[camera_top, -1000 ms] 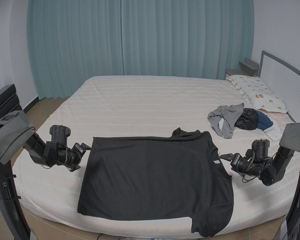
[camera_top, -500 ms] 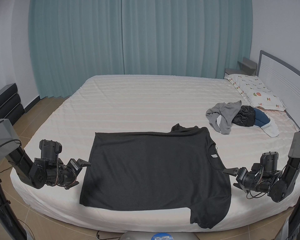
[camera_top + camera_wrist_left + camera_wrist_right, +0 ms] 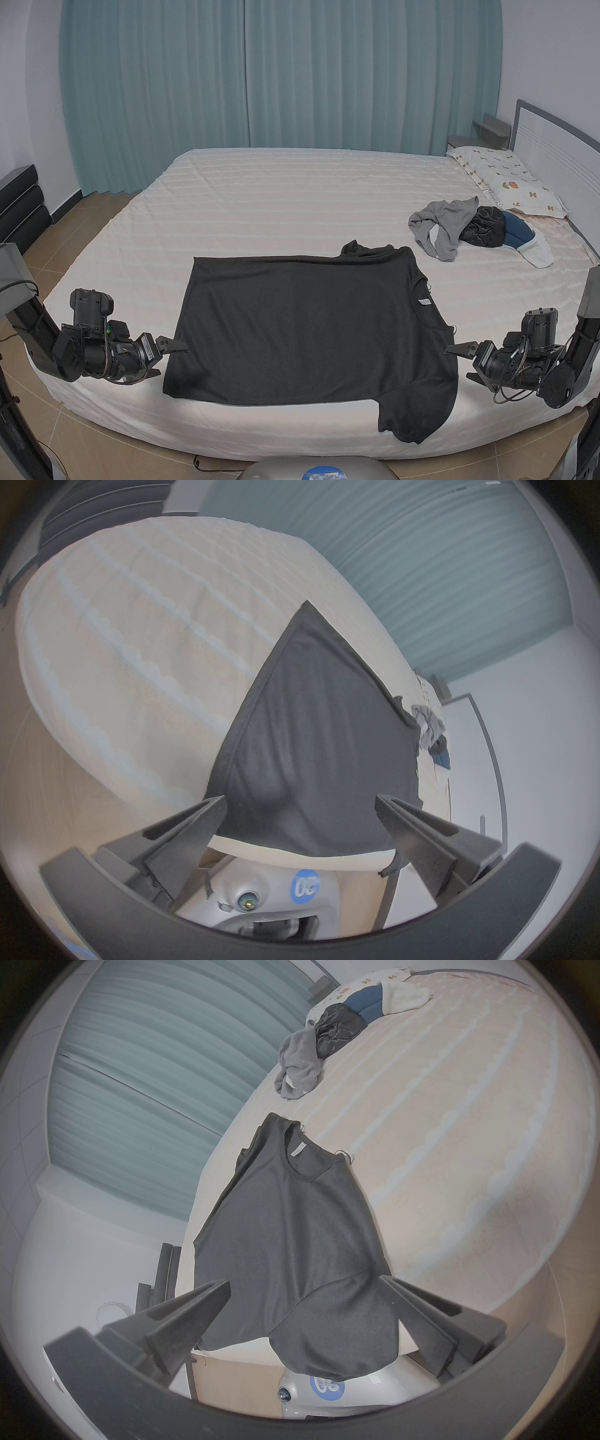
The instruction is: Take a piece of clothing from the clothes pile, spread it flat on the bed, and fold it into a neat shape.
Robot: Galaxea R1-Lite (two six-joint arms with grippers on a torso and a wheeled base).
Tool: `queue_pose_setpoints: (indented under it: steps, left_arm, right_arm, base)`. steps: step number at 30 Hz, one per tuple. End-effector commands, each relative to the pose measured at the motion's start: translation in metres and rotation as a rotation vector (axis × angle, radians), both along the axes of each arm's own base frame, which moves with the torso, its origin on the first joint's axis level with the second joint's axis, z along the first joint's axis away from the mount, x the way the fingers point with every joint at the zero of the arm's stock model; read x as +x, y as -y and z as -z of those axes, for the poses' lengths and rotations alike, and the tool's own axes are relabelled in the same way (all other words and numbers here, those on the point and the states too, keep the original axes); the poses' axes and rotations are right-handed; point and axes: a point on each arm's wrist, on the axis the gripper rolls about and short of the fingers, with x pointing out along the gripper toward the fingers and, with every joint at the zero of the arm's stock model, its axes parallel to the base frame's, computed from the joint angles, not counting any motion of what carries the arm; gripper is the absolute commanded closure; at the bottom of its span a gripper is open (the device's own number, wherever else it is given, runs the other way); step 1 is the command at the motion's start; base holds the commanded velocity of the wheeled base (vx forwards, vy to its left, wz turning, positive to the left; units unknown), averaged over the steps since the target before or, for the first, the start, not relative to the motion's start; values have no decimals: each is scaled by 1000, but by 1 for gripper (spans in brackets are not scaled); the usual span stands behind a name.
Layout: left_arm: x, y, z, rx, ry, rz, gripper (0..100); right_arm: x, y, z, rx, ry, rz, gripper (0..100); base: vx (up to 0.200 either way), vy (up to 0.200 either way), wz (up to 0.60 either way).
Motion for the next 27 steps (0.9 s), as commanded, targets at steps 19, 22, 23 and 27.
queue_pose_setpoints:
  steps: [19,22,23,27]
  left_arm:
    - [14,-7,40,97,-37,117,0]
    - [14,1,43,131,-50,123,0]
    - [14,2,44,144,-54,120,0]
    - [13,4,46,166,-57,135,0]
  right_arm:
    - [2,-4,14,2,-30,-20,0]
    - [2,-4,16,3,-24,-20,0]
    - [2,-4,16,3,-24,-20,0]
    - [2,-4,16,4,-15,-21,0]
  base:
    - [0,0,0]
    - [0,0,0]
    - [0,0,0]
    - [0,0,0]
